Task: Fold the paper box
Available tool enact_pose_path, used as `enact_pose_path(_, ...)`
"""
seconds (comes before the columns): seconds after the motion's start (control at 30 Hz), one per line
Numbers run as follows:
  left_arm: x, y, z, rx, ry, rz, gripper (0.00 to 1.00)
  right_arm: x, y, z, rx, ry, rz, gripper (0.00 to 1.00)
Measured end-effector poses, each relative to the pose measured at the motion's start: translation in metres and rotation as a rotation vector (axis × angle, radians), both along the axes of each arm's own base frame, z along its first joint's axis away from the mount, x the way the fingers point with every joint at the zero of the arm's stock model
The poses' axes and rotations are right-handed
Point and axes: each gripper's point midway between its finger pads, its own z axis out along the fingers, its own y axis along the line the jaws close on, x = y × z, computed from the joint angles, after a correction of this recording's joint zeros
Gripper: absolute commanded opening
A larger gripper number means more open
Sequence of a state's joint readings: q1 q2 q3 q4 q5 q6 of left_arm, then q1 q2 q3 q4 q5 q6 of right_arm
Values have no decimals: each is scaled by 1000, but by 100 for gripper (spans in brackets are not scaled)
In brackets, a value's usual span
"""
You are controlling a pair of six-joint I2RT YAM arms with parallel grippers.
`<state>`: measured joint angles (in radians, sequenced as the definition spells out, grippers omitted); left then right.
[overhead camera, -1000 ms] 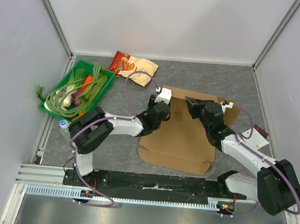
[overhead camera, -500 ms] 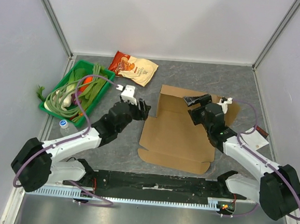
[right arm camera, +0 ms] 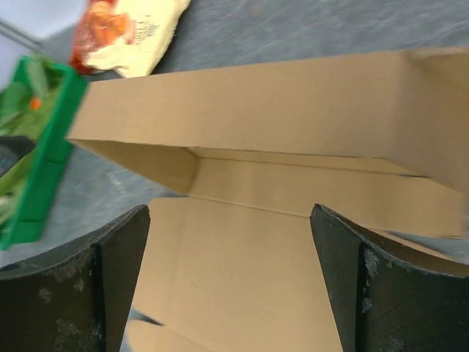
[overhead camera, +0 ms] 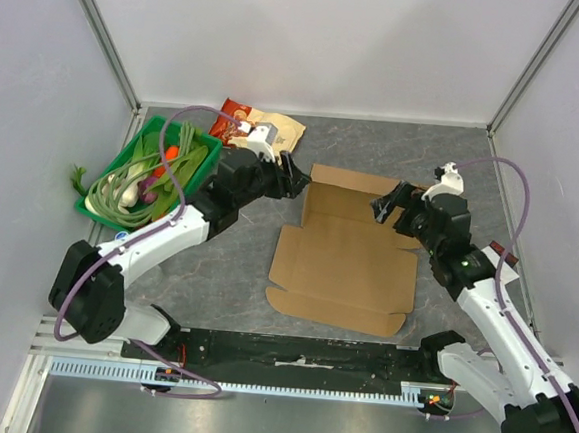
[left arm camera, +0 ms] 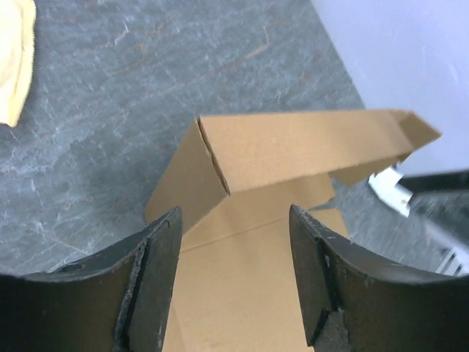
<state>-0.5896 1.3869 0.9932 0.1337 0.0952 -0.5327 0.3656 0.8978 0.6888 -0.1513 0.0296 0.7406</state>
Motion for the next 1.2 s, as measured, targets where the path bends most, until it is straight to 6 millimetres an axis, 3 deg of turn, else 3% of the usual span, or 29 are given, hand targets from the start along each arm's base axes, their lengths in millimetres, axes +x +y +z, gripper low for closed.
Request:
enact_pose_path(0.1, -12, -6, -19, 61, -18, -12, 64, -2, -25, 6, -119, 28, -30, 98)
enact_pose_path(0.27, -40, -12, -78, 220, -18, -14, 65, -12, -58, 26, -274, 78, -114, 98)
enact_pose_path(0.37, -36, -15, -99, 287, -30, 16, 63, -11, -80, 30, -354, 118, -175, 98)
enact_pose_path(0.47, -24, -15, -112, 323, -51, 57, 57, -3, -95, 18, -382, 181, -205, 98)
enact_pose_path(0.67, -1, -12, -127, 370, -77, 152, 51, 19, -93, -4, -330, 264, -157, 93)
enact_pose_path(0.8, 7, -12, -122, 360, -115, 192, 49, 40, -88, -2, -302, 261, -130, 87)
enact_pose_path(0.93, 12, -19, -116, 344, -175, 208, 47, 46, -83, 1, -255, 240, -95, 77)
enact_pose_path(1.2, 20, -20, -124, 353, -220, 237, 37, 54, -77, 2, -145, 200, -46, 70)
